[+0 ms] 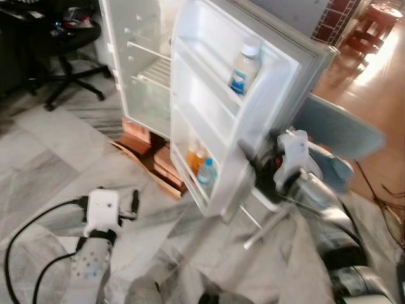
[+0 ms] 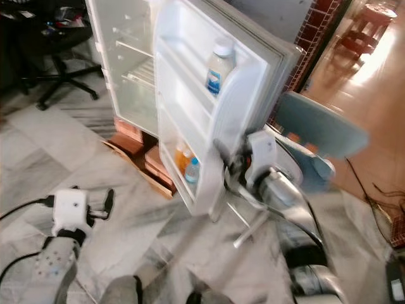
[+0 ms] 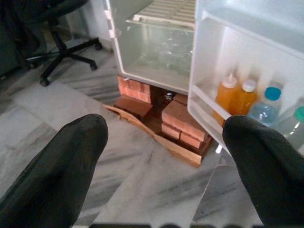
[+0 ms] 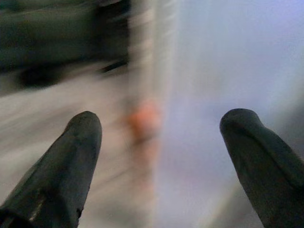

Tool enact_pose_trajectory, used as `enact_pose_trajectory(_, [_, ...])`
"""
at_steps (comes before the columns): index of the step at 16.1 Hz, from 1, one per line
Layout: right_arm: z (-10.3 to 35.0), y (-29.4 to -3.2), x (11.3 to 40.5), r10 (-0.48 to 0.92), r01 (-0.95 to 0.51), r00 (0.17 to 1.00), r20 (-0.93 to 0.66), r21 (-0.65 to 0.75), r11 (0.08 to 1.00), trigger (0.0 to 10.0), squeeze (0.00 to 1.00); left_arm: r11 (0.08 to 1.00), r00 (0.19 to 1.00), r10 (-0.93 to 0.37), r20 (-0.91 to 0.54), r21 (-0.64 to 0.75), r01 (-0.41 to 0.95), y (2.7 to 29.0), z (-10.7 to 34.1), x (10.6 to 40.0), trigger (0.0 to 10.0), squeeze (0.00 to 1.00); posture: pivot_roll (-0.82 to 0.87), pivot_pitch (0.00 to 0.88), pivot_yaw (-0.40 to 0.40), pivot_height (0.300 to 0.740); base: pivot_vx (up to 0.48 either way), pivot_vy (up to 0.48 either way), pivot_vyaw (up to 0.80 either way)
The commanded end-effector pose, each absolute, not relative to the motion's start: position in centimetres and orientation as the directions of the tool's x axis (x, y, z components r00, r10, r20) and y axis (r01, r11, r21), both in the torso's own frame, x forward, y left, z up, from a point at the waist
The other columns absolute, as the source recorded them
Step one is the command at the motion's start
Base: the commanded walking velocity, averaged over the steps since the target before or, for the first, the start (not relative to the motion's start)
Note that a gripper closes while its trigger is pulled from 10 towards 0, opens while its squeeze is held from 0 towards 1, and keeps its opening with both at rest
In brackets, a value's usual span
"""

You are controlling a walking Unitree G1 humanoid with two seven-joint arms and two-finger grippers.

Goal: Restocking fridge

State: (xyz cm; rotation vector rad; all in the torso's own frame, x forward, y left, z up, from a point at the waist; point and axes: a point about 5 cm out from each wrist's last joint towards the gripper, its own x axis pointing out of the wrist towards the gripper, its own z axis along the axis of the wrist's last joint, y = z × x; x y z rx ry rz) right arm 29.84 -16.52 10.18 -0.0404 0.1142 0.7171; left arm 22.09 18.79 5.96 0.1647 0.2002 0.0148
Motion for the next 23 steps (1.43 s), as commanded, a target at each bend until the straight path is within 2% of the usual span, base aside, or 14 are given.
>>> enact_pose_trajectory(1, [9.7, -16.0, 28.8, 0.757, -0.763, 0.629, -0.175, 0.048, 0.645, 10.0, 0.00, 0.985, 0.978, 0.035, -0.204, 0.171, 0.001, 18.8, 5.9, 22.0, 10.0, 0.00, 0.21, 0.130, -0.118, 0.740, 0.000, 0.000, 0.00])
enact_pose_trajectory(2, [8.3, -17.2, 28.1, 0.764, -0.800, 0.569, -0.304, 0.012, 0.600, 10.0, 0.00, 0.985, 0.978, 0.034, -0.208, 0.171, 0.002, 18.6, 5.8, 21.9, 10.0, 0.00, 0.21, 0.127, -0.125, 0.740, 0.000, 0.000, 0.00])
enact_pose_trajectory(3, [7.7, -18.1, 28.3, 0.733, -0.791, 0.568, -0.375, -0.004, 0.612, 10.0, 0.00, 0.986, 0.977, 0.030, -0.210, 0.168, 0.006, 18.4, 5.8, 22.0, 10.0, 0.00, 0.21, 0.126, -0.129, 0.740, 0.000, 0.000, 0.00])
enact_pose_trajectory(7, [8.8, -22.4, 32.3, 0.392, -0.557, 0.780, -0.487, -0.257, 0.789, 10.0, 0.00, 0.986, 0.974, 0.018, -0.224, 0.167, 0.020, 18.1, 5.6, 22.0, 10.0, 0.00, 0.22, 0.117, -0.143, 0.740, 0.000, 0.000, 0.00])
enact_pose_trajectory(8, [9.4, -22.6, 33.0, 0.356, -0.536, 0.796, -0.490, -0.293, 0.792, 10.0, 0.00, 0.985, 0.974, 0.019, -0.226, 0.169, 0.020, 18.2, 5.5, 22.0, 10.0, 0.00, 0.22, 0.115, -0.146, 0.740, 0.000, 0.000, 0.00])
enact_pose_trajectory(11, [10.4, -22.6, 33.4, 0.402, -0.604, 0.764, -0.504, -0.340, 0.721, 10.0, 0.00, 0.984, 0.971, 0.025, -0.236, 0.177, 0.018, 18.5, 5.5, 22.0, 10.0, 0.00, 0.23, 0.111, -0.137, 0.740, 0.000, 0.000, 0.00])
enact_pose_trajectory(15, [10.6, -22.1, 33.7, 0.402, -0.540, 0.811, -0.425, -0.276, 0.795, 10.0, 0.00, 0.984, 0.972, 0.012, -0.235, 0.177, 0.031, 18.2, 5.6, 22.3, 10.0, 0.00, 0.22, 0.106, -0.105, 0.740, 0.000, 0.000, 0.00])
enact_pose_trajectory(16, [12.5, -21.1, 34.5, 0.418, -0.455, 0.880, -0.224, -0.144, 0.879, 10.0, 0.00, 0.983, 0.972, 0.002, -0.233, 0.178, 0.040, 18.2, 5.6, 22.5, 10.0, 0.00, 0.22, 0.106, -0.101, 0.740, 0.000, 0.000, 0.00])
enact_pose_trajectory(17, [13.6, -19.7, 34.4, 0.478, -0.482, 0.870, -0.122, -0.011, 0.876, 10.0, 0.00, 0.983, 0.972, -0.001, -0.234, 0.179, 0.044, 18.2, 5.6, 22.5, 10.0, 0.00, 0.21, 0.105, -0.098, 0.740, 0.000, 0.000, 0.00])
enact_pose_trajectory(18, [14.8, -17.8, 33.9, 0.557, -0.551, 0.831, -0.001, 0.135, 0.823, 10.0, 0.00, 0.983, 0.972, -0.003, -0.235, 0.179, 0.047, 18.1, 5.6, 22.5, 10.0, 0.00, 0.21, 0.105, -0.102, 0.740, 0.000, 0.000, 0.00])
enact_pose_trajectory(19, [16.7, -14.7, 32.4, 0.660, -0.675, 0.733, 0.166, 0.296, 0.675, 10.0, 0.00, 0.983, 0.972, -0.006, -0.235, 0.179, 0.049, 18.0, 5.5, 22.6, 10.0, 0.00, 0.21, 0.102, -0.106, 0.740, 0.000, 0.000, 0.00])
enact_pose_trajectory(20, [17.7, -11.9, 30.2, 0.766, -0.797, 0.587, 0.260, 0.350, 0.492, 10.0, 0.00, 0.983, 0.972, -0.009, -0.235, 0.176, 0.052, 17.8, 5.5, 22.7, 10.0, 0.00, 0.21, 0.100, -0.110, 0.740, 0.000, 0.000, 0.00])
enact_pose_trajectory(22, [18.2, -10.1, 28.0, 0.837, -0.868, 0.450, 0.312, 0.372, 0.328, 10.0, 0.00, 0.983, 0.972, -0.010, -0.233, 0.173, 0.052, 17.7, 5.5, 22.6, 10.0, 0.00, 0.21, 0.100, -0.117, 0.740, 0.000, 0.000, 0.00])
enact_pose_trajectory(23, [17.3, -9.5, 26.9, 0.879, -0.891, 0.391, 0.273, 0.353, 0.286, 10.0, 0.00, 0.984, 0.972, -0.008, -0.236, 0.169, 0.049, 17.7, 5.4, 22.5, 10.0, 0.00, 0.21, 0.101, -0.120, 0.740, 0.000, 0.000, 0.00])
